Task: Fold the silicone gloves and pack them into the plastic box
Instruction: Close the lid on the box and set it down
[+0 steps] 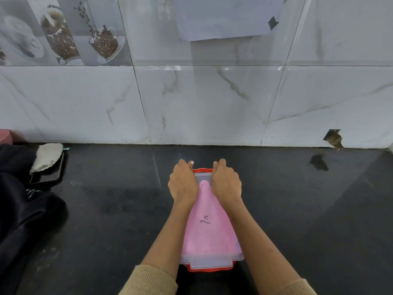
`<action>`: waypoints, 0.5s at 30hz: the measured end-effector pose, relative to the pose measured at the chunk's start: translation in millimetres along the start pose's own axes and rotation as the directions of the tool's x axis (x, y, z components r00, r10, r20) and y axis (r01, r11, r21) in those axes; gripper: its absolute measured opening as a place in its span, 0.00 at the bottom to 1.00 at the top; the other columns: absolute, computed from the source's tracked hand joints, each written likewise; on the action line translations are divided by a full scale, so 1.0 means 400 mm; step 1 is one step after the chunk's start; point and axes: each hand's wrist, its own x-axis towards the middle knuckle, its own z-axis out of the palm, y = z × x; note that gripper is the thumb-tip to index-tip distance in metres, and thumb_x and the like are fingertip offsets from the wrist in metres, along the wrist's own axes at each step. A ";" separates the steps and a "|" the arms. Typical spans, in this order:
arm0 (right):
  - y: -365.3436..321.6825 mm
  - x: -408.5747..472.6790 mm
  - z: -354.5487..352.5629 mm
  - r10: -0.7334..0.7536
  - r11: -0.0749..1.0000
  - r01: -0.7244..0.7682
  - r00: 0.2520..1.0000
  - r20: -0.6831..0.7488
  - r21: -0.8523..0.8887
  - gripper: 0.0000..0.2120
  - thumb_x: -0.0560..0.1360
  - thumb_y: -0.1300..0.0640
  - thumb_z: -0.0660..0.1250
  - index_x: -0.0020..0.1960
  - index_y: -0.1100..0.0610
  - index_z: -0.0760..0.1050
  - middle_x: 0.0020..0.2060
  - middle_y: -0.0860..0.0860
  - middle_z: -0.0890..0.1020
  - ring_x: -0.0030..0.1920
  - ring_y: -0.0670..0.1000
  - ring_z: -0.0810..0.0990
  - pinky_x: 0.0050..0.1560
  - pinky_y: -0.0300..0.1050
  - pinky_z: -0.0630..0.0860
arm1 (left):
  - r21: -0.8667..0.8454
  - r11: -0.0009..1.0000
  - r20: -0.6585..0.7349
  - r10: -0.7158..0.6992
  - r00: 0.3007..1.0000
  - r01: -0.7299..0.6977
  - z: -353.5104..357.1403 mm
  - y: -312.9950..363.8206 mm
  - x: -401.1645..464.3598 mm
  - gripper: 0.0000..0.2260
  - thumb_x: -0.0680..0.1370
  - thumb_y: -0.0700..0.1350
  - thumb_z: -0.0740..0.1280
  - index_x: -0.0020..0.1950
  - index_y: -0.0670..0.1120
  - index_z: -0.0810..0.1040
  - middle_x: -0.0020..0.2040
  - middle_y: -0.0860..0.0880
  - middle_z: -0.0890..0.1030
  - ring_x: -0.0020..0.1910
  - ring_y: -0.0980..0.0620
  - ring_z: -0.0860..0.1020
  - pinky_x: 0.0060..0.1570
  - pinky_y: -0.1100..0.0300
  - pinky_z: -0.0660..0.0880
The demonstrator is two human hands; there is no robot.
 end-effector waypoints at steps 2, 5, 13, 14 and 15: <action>-0.001 0.001 0.001 0.009 0.999 -0.009 1.000 0.003 0.035 0.16 0.83 0.50 0.45 0.57 0.59 0.67 0.37 0.53 0.75 0.37 0.52 0.76 0.33 0.45 0.69 | 0.007 1.000 0.008 0.002 1.000 -0.002 -0.001 0.001 0.002 0.13 0.83 0.49 0.54 0.52 0.41 0.73 0.41 0.48 0.74 0.37 0.52 0.72 0.35 0.59 0.68; -0.001 0.004 0.003 0.030 0.997 -0.030 0.999 0.012 0.074 0.16 0.83 0.51 0.46 0.56 0.60 0.67 0.38 0.53 0.75 0.39 0.52 0.77 0.35 0.46 0.71 | 0.014 1.000 0.016 0.006 1.000 -0.006 -0.003 0.001 0.003 0.13 0.83 0.49 0.54 0.53 0.41 0.73 0.41 0.48 0.73 0.37 0.52 0.72 0.35 0.58 0.68; -0.002 0.012 0.006 0.067 0.994 -0.069 0.997 0.027 0.080 0.15 0.83 0.52 0.47 0.58 0.60 0.67 0.39 0.53 0.75 0.37 0.50 0.76 0.35 0.43 0.71 | 0.012 1.000 0.007 -0.005 1.000 0.005 -0.003 0.002 0.004 0.13 0.83 0.48 0.54 0.53 0.41 0.72 0.40 0.48 0.72 0.31 0.57 0.66 0.25 0.64 0.59; -0.001 0.011 0.006 0.069 0.994 -0.070 0.997 0.018 0.089 0.14 0.83 0.52 0.47 0.58 0.59 0.67 0.37 0.52 0.75 0.36 0.49 0.76 0.33 0.43 0.71 | 0.006 1.000 -0.003 -0.003 1.000 0.003 -0.002 0.000 0.003 0.13 0.83 0.48 0.53 0.52 0.40 0.72 0.40 0.47 0.72 0.30 0.57 0.66 0.25 0.64 0.59; 0.001 0.011 0.007 0.070 0.993 -0.070 0.998 0.005 0.099 0.13 0.83 0.53 0.47 0.57 0.59 0.66 0.36 0.51 0.74 0.35 0.49 0.75 0.32 0.42 0.70 | 0.002 1.000 -0.013 0.001 1.000 -0.001 -0.002 -0.001 0.002 0.14 0.83 0.48 0.53 0.52 0.41 0.72 0.40 0.47 0.73 0.30 0.56 0.66 0.26 0.64 0.59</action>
